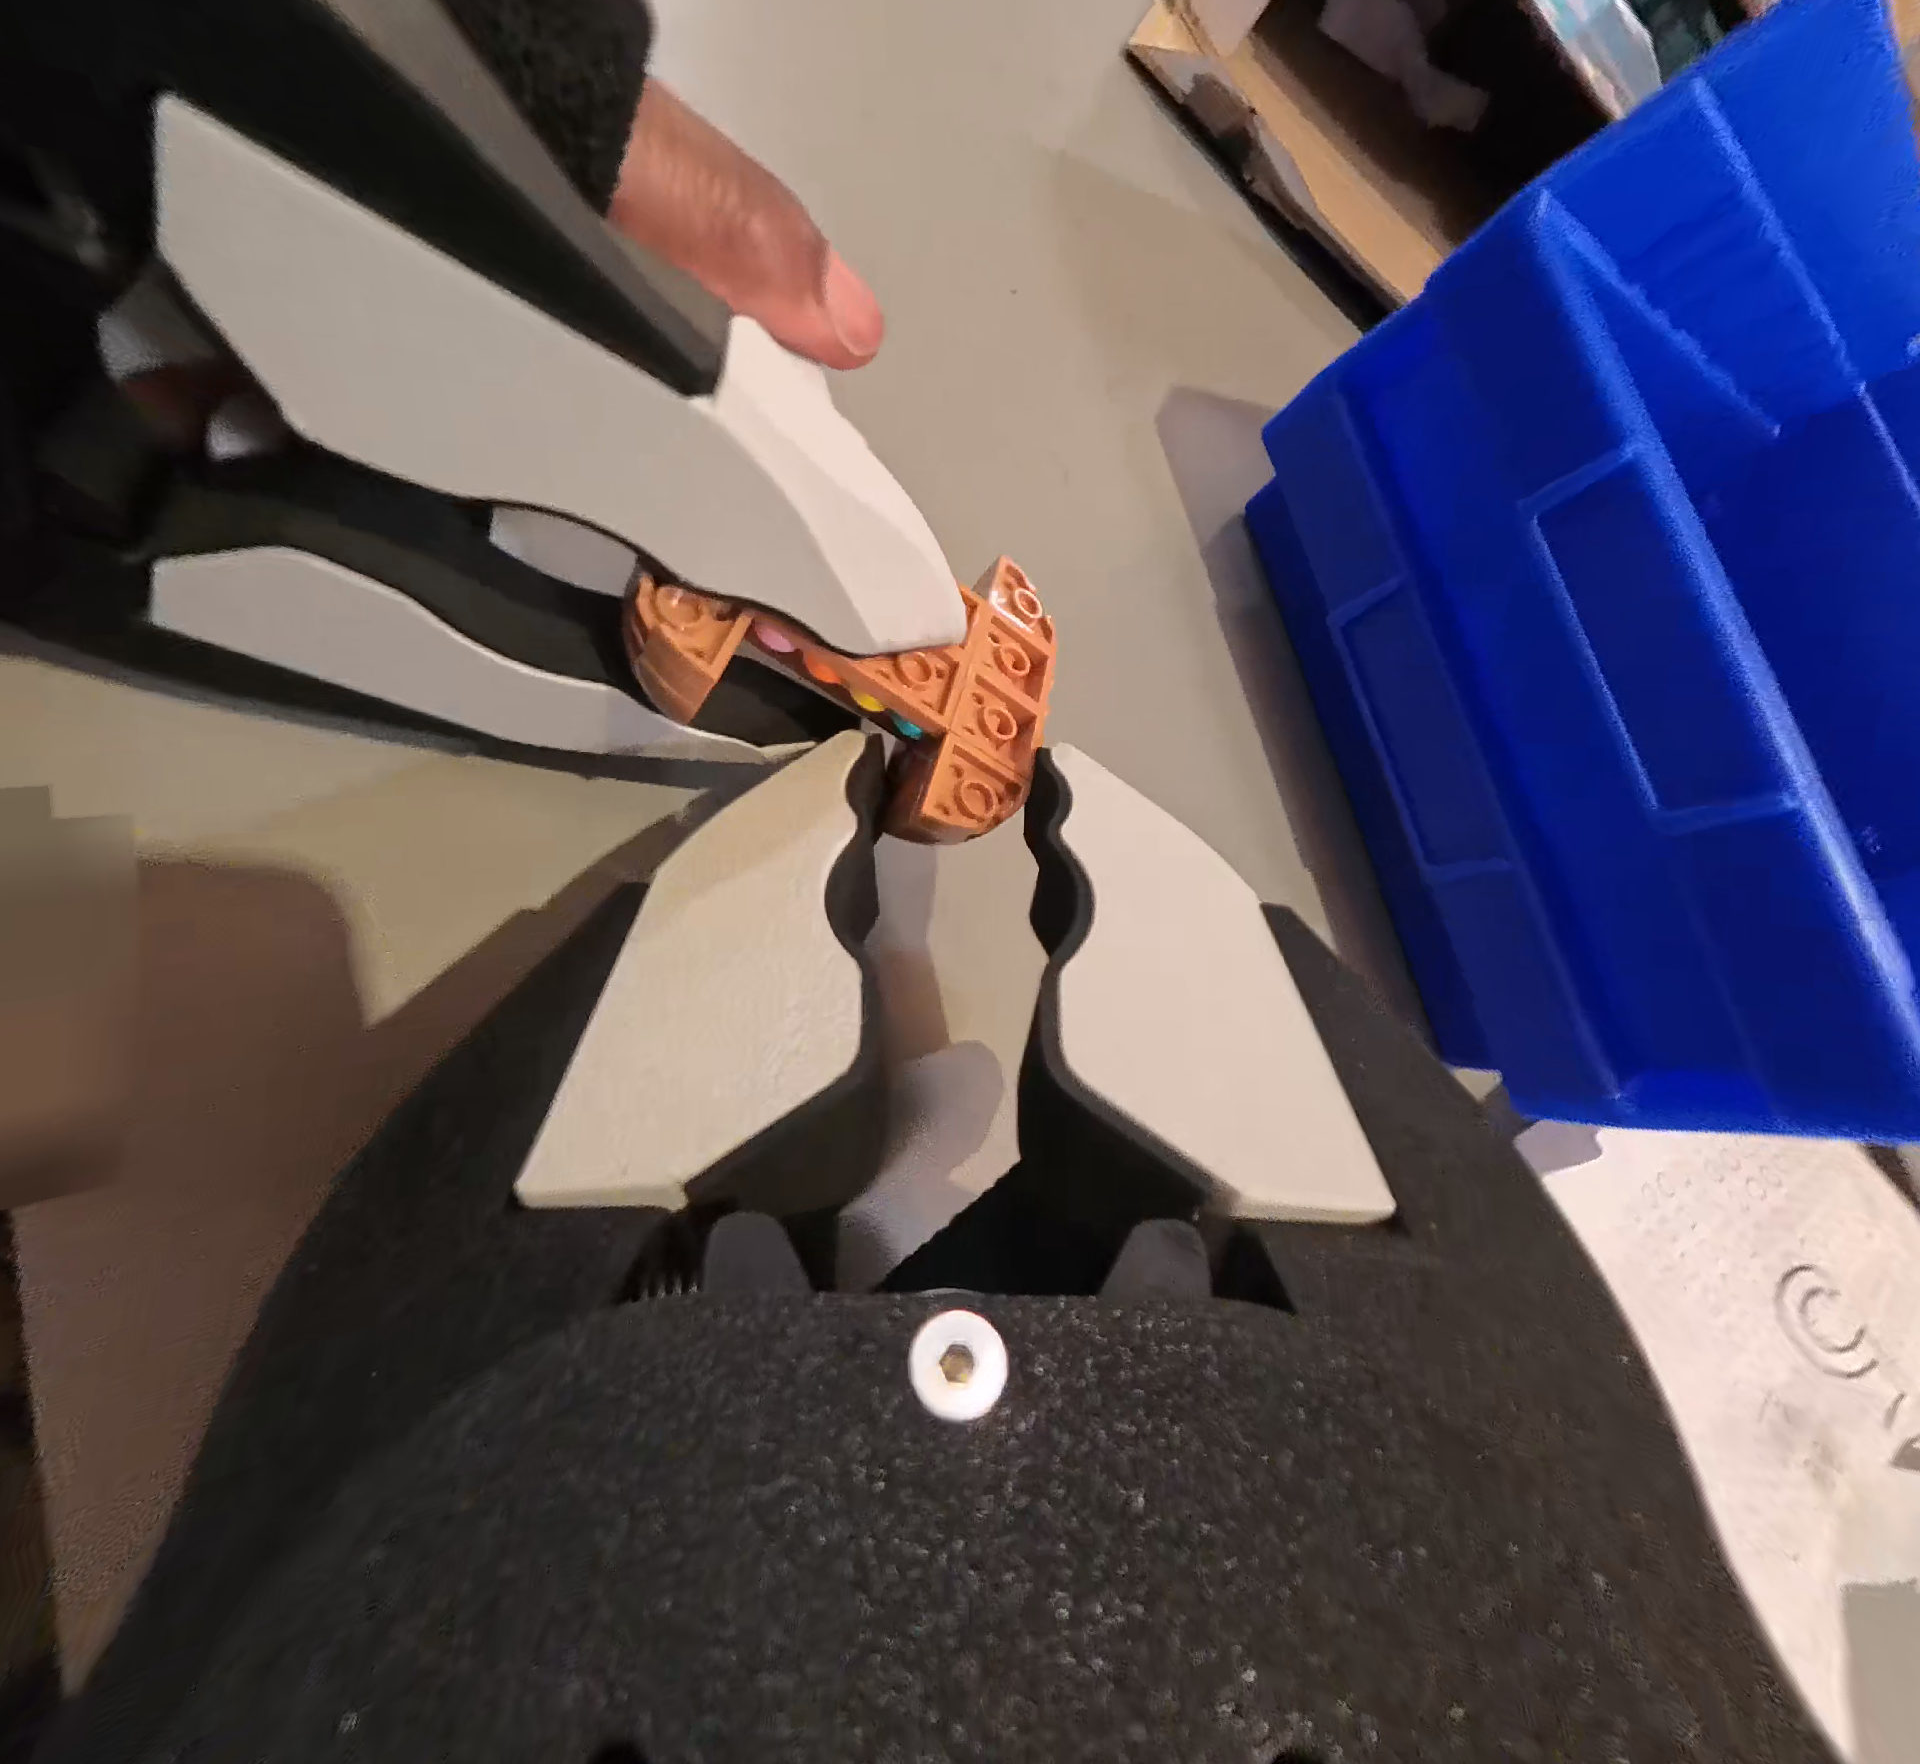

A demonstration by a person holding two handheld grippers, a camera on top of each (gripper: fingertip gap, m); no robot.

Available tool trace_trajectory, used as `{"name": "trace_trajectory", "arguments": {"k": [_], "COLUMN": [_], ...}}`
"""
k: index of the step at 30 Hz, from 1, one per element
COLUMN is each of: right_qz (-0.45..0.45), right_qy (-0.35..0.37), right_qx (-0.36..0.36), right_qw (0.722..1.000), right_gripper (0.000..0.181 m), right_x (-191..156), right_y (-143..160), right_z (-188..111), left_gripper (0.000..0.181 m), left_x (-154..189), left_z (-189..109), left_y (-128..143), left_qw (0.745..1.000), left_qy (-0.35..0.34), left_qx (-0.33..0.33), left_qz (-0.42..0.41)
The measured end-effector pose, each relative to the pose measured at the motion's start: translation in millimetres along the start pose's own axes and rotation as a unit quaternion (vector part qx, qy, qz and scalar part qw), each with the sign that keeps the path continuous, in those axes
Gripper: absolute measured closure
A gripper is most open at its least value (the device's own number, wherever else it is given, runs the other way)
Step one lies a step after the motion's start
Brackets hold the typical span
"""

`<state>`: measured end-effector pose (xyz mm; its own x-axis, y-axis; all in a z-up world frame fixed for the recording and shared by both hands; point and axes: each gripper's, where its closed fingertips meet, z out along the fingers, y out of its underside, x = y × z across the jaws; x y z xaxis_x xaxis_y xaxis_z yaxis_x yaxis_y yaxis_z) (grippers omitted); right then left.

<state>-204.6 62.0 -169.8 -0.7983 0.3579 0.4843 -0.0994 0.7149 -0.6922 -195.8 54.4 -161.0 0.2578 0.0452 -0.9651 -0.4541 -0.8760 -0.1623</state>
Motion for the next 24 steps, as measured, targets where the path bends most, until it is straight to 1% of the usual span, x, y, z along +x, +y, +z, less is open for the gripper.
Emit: {"name": "trace_trajectory", "arguments": {"k": [2,4,6,10,14,24], "right_qz": [-0.035,-0.062,-0.068,-0.09,-0.096,-0.13], "right_qy": [-0.009,-0.028,-0.043,-0.044,-0.048,-0.057], "right_qx": [0.004,0.025,0.041,0.053,0.068,0.061], "right_qw": [0.999,0.997,0.996,0.994,0.992,0.988], "right_gripper": [0.154,0.154,0.154,0.153,0.153,0.153], "right_x": [-2,-3,-3,-3,-4,-7], "right_y": [1,0,-1,-3,-6,-2], "right_z": [0,-2,-3,-4,-8,-5], "left_gripper": [0.154,0.154,0.153,0.153,0.152,0.151], "left_x": [3,3,3,1,0,7], "left_z": [0,-2,-2,-4,-7,-6], "left_y": [-3,-8,-10,-11,-13,-14], "left_qw": [1.0,0.999,0.999,0.996,0.987,0.974], "left_qy": [0.01,0.012,0.02,0.034,0.066,0.118], "left_qx": [0.012,0.034,0.042,0.061,0.094,0.111], "left_qz": [0.004,0.002,-0.018,-0.053,-0.113,-0.156]}}
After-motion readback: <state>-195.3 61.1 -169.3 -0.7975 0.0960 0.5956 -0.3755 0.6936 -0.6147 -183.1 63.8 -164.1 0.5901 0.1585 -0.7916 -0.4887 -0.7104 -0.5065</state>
